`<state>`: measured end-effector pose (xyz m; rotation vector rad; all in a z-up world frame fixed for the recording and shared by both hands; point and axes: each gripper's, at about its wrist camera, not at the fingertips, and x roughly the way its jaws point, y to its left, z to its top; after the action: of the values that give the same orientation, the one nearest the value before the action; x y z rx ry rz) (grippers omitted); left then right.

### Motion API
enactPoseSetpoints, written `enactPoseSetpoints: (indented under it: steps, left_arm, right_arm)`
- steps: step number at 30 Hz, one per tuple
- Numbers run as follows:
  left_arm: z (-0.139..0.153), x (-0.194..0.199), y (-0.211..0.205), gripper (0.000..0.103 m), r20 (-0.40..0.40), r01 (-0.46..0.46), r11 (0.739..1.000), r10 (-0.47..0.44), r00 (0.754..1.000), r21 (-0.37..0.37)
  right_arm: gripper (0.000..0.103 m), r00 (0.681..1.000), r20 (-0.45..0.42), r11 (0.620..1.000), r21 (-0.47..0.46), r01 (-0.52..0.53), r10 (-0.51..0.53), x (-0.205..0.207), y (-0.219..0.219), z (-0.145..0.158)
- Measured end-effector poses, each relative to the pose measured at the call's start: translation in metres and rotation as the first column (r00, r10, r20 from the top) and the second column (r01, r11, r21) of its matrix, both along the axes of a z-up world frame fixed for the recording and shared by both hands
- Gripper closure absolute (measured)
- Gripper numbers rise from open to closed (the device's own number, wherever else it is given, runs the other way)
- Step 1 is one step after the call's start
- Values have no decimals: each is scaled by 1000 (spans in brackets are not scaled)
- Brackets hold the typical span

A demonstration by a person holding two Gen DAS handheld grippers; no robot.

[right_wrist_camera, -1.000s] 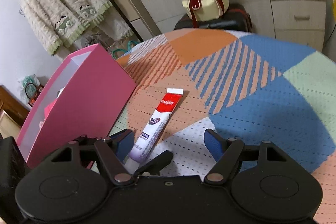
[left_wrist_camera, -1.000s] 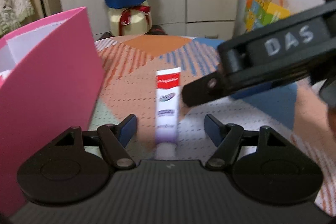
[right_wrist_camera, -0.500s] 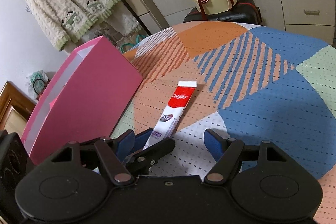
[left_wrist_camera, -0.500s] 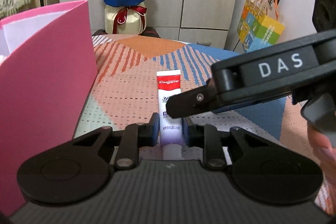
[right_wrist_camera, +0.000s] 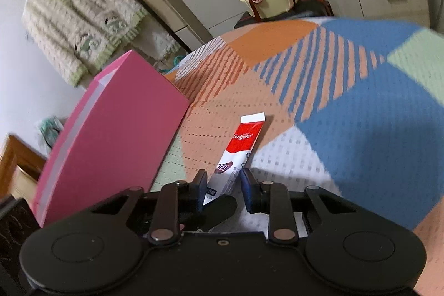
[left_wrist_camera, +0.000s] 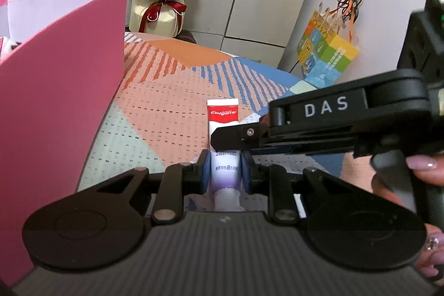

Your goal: Organize soft objects

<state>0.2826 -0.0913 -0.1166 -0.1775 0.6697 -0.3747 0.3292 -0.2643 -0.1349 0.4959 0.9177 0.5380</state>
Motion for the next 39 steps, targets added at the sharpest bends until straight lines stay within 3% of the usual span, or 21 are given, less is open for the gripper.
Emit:
enactPoseSetpoints:
  steps: [4,7,10,20,23,28,39]
  left_arm:
    - [2,-6,1,81,9,26,999,-26,1000,-31]
    - [4,-12,0,81,16,44,998,-43,999,-40]
    - [4,-13,-2,81,-3,57,998,-58,998,-21]
    - [10,-32,-3,79,-29,163,986,-162,986,21]
    - [11,-39,-1,79,-53,198,980,-197,979,20]
    - [16,-57,2,81,-26,238,970,-237,971,47]
    - [31,-94,25,81,-86,314,949,-311,946,19]
  right_arm:
    - [68,1000,-21,999,45,23,-22,-1,-2,-5]
    - [71,999,-15,998,43,40,-39,-5,-2,-5]
    - [79,999,7,999,27,45,-45,-12,-1,0]
    - [85,996,79,997,-54,48,-44,-49,3,18]
    - [85,995,99,995,-91,42,-33,-63,6,24]
    - [86,991,130,993,-112,35,-20,-85,8,34]
    - [86,988,144,983,-185,-21,49,-137,27,51]
